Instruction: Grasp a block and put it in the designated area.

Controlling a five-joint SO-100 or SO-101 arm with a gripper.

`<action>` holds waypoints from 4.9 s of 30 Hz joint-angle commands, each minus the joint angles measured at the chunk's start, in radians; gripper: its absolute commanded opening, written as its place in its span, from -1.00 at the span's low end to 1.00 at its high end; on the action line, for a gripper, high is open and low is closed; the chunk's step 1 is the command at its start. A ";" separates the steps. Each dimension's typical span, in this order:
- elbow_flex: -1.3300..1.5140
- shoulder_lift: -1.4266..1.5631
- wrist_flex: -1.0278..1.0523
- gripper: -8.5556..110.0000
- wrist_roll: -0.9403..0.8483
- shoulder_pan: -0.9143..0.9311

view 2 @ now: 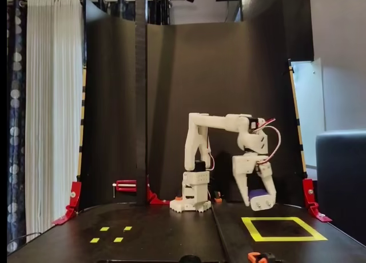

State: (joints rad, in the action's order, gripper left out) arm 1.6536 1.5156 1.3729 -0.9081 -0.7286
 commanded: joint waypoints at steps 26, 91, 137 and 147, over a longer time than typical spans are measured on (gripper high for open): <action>0.003 -0.216 -0.193 -0.53 0.058 -0.097; -0.029 0.138 0.025 -0.21 0.055 -0.069; -0.029 0.318 -0.241 -0.86 0.138 0.360; 0.061 0.437 -0.453 -0.86 0.261 0.500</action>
State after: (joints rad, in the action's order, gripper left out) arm 1.7043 1.9052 0.9679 -0.6688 -0.2516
